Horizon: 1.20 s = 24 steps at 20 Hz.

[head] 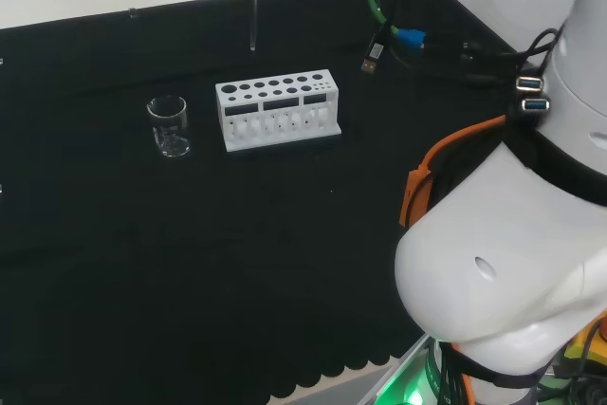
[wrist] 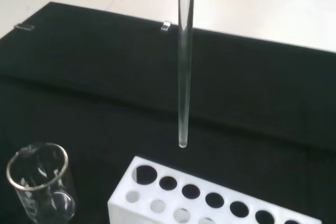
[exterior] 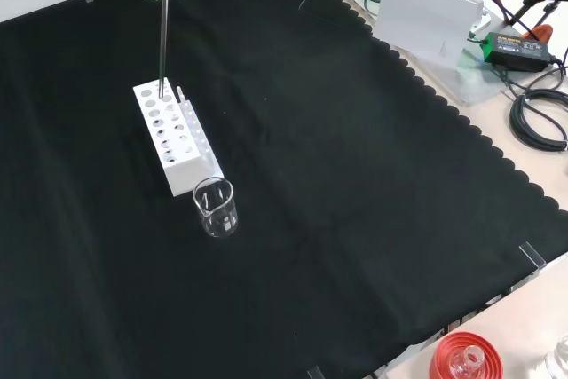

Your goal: Take the glass rod from the white test tube rack.

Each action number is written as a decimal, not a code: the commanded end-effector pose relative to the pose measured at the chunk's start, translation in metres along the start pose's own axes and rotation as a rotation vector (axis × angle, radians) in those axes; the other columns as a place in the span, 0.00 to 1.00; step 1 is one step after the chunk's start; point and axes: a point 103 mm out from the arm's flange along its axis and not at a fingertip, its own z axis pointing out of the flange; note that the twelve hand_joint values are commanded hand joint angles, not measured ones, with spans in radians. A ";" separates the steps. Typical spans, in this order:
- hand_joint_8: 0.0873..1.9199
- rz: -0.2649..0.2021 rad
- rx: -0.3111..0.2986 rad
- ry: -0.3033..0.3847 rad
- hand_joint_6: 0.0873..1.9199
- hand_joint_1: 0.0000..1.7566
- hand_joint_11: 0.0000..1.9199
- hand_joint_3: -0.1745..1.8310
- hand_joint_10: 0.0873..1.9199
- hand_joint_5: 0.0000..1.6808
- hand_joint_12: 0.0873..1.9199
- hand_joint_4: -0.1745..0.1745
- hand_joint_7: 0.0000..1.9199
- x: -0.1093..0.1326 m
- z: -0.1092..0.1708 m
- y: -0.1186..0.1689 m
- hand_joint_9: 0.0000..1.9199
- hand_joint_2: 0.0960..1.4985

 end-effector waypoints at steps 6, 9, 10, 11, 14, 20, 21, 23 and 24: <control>0.22 -0.015 -0.009 -0.030 0.14 0.70 0.87 0.00 0.18 0.82 0.34 0.00 0.89 0.018 -0.028 -0.045 0.95 0.68; 0.21 -0.014 -0.008 -0.033 0.13 0.70 0.87 0.00 0.18 0.82 0.34 0.00 0.89 0.023 -0.030 -0.052 0.95 0.68; 0.21 -0.015 -0.008 -0.034 0.13 0.70 0.87 0.00 0.18 0.82 0.34 0.00 0.89 0.024 -0.031 -0.054 0.95 0.68; 0.21 -0.015 -0.007 -0.035 0.13 0.70 0.87 0.00 0.18 0.82 0.34 0.00 0.89 0.024 -0.032 -0.056 0.95 0.68; 0.21 -0.015 -0.007 -0.036 0.13 0.70 0.87 0.00 0.18 0.82 0.34 0.00 0.89 0.026 -0.033 -0.061 0.95 0.68; 0.21 0.012 -0.017 -0.035 0.13 0.70 0.87 0.00 0.18 0.83 0.34 0.00 0.89 0.022 -0.035 -0.071 0.96 0.67; 0.21 0.013 -0.021 -0.031 0.13 0.70 0.87 0.00 0.18 0.83 0.34 0.00 0.89 0.021 -0.035 -0.072 0.96 0.67; 0.21 0.012 -0.019 -0.041 0.13 0.70 0.87 0.00 0.18 0.83 0.34 0.00 0.89 0.021 -0.035 -0.072 0.96 0.67; 0.21 0.010 -0.019 -0.043 0.13 0.70 0.87 0.00 0.18 0.83 0.34 0.00 0.89 0.022 -0.035 -0.072 0.96 0.67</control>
